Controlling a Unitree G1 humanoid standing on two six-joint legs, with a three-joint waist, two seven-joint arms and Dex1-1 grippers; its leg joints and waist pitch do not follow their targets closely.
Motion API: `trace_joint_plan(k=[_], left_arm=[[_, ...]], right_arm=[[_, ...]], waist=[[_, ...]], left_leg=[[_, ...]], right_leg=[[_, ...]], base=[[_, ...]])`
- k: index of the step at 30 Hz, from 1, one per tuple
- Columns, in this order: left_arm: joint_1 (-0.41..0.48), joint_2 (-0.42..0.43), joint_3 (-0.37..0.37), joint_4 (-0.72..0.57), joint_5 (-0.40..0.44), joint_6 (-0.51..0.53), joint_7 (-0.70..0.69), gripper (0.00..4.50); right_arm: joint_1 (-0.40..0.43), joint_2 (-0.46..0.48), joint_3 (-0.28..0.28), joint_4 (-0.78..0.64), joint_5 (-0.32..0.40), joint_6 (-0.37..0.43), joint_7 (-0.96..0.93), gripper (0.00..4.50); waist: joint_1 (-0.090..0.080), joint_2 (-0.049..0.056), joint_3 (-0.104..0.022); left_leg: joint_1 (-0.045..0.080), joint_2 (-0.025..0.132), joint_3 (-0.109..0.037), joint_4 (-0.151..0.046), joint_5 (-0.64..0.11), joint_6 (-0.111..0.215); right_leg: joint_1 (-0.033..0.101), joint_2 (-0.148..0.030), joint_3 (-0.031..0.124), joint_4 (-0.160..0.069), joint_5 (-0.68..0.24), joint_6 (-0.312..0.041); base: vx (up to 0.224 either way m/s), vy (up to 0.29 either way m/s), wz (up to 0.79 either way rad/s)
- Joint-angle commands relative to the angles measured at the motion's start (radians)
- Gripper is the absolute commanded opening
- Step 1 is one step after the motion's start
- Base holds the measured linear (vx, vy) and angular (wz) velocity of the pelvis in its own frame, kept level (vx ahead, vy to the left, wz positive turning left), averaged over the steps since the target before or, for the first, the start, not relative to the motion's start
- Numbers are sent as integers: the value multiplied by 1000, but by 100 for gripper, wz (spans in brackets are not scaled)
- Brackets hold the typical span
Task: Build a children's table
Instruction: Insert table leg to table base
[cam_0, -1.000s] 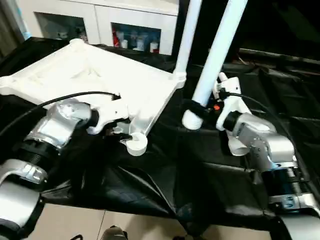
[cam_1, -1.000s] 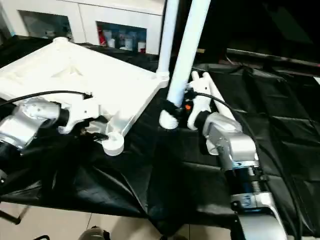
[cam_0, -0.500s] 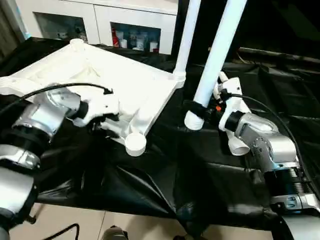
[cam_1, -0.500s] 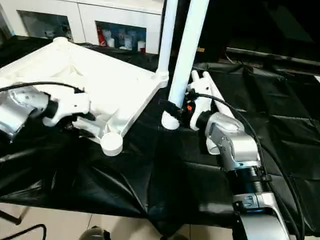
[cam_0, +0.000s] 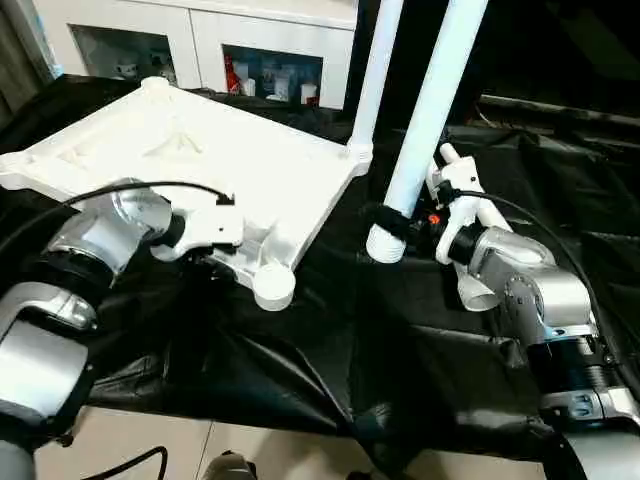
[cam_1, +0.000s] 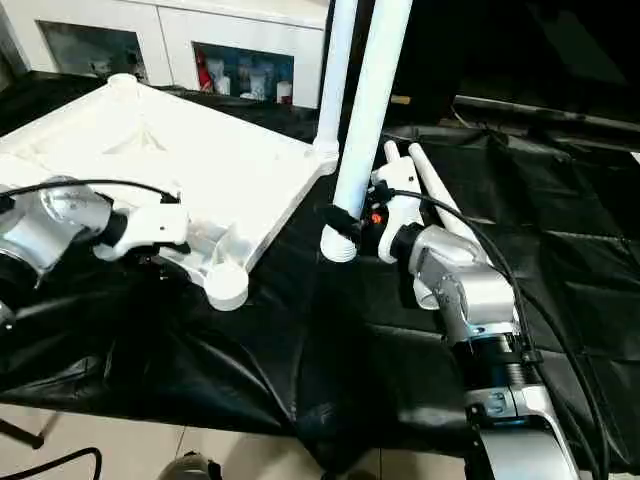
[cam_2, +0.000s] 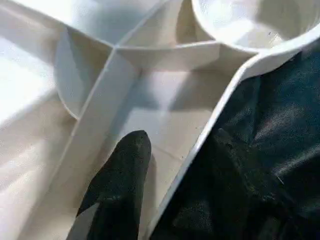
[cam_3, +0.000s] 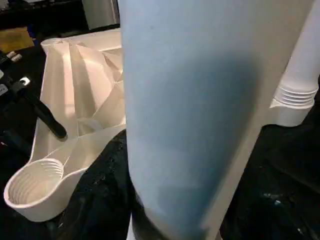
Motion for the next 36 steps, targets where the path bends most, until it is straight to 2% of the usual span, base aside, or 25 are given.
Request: trace_joint_plan(k=[1, 3, 4, 5, 8, 9, 11, 12, 13, 15, 18, 19, 20, 25, 27, 28, 32, 36], left_arm=[[-32, -11, -17, 26, 27, -19, 18, 179], [-37, -17, -20, 46, 37, -25, 26, 172], [-44, -24, -23, 66, 47, -32, 40, 154], [-45, -25, -25, 69, 50, -33, 44, 143], [-57, -35, -21, 89, 58, -15, 33, 127], [-61, -40, -20, 90, 59, 10, 18, 120], [-65, -43, -21, 93, 62, 25, 6, 111], [-67, -47, -20, 93, 62, 41, -3, 106], [-67, -55, -15, 95, 57, 52, -12, 96], [-52, -89, 5, 82, 30, 122, -26, 82], [-27, -133, 35, 62, -5, 188, -31, 59], [-16, -155, 50, 55, -20, 214, -12, 53], [-4, -184, 68, 52, -35, 246, 33, 53], [32, -277, 154, 36, -105, 295, 177, 26], [65, -301, 170, -3, -122, 276, 179, 20], [109, -311, 156, -50, -116, 218, 176, 7], [162, -313, 131, -99, -97, 168, 174, 3], [195, -302, 104, -123, -74, 158, 180, 0]], right_arm=[[13, -8, 2, -18, -9, -18, 3, 190], [22, -6, 4, -27, -10, -16, 3, 190], [30, -5, 7, -36, -11, -14, 1, 190], [32, -5, 7, -39, -11, -14, 1, 190], [44, -6, 9, -52, -11, -9, -2, 190], [49, -7, 8, -57, -11, -8, -3, 190], [53, -7, 7, -60, -12, -6, -3, 190], [55, -7, 6, -60, -13, -6, -4, 190], [57, -5, 4, -60, -14, -3, -6, 190], [59, -1, -4, -56, -14, 3, -19, 190], [58, 4, -13, -51, -8, 8, -33, 190], [58, 4, -15, -53, -7, 11, -37, 190], [56, 5, -17, -50, -8, 14, -42, 190], [49, 9, -22, -42, -10, 19, -54, 190], [48, 11, -22, -42, -10, 22, -57, 190], [46, 11, -22, -42, -9, 25, -60, 190], [42, 12, -21, -37, -11, 27, -61, 190], [34, 16, -17, -31, -13, 28, -64, 190]], waist=[[4, 33, -86], [5, 35, -86], [8, 40, -86], [8, 37, -86], [8, 37, -86], [10, 44, -86], [10, 40, -86], [9, 40, -86], [7, 46, -87], [2, 45, -87], [5, 44, -87], [5, 40, -87], [5, 43, -88], [8, 39, -87], [6, 37, -88], [4, 35, -89], [3, 36, -89], [5, 35, -82]], left_leg=[[21, 16, -3, -67, -254, -58], [21, 16, -3, -67, -256, -59], [21, 16, -3, -66, -252, -55], [20, 17, -3, -66, -252, -53], [19, 14, -2, -65, -245, -49], [19, 15, -3, -65, -243, -47], [16, 14, -3, -65, -234, -43], [15, 14, -3, -65, -230, -41], [15, 14, -4, -65, -228, -40], [15, 13, -2, -64, -225, -39], [15, 12, -1, -62, -217, -25], [13, 11, 0, -61, -211, -19], [13, 12, 1, -60, -205, -13], [12, 9, 1, -58, -214, 4], [10, 10, 0, -59, -208, 7], [8, 11, 0, -59, -199, 15], [11, 14, -1, -61, -202, 19], [16, 15, 1, -65, -244, 6]], right_leg=[[56, -61, 45, -67, -112, -230], [57, -62, 46, -66, -100, -235], [58, -62, 46, -65, -88, -240], [58, -62, 46, -67, -88, -240], [60, -61, 45, -66, -88, -244], [60, -63, 46, -66, -100, -244], [63, -62, 46, -66, -101, -241], [63, -63, 46, -66, -101, -241], [63, -64, 46, -66, -97, -245], [64, -61, 45, -66, -82, -253], [64, -63, 45, -68, -90, -264], [66, -63, 45, -68, -88, -264], [66, -63, 45, -68, -84, -269], [67, -62, 42, -78, -143, -252], [67, -61, 42, -78, -148, -243], [67, -62, 42, -78, -137, -242], [64, -61, 42, -79, -142, -232], [55, -61, 43, -88, -236, -199]], base=[[0, 0, 0], [0, 0, 0], [0, 0, 0], [0, 0, 0], [0, 0, 0], [0, 0, 0], [0, 0, 0], [0, 0, 0], [0, 0, 0], [0, 0, 0], [0, 0, 0], [0, 0, 0], [0, 0, 0], [0, 0, 0], [0, 0, 0], [0, 0, 0], [0, 0, 0], [0, 0, 0]])
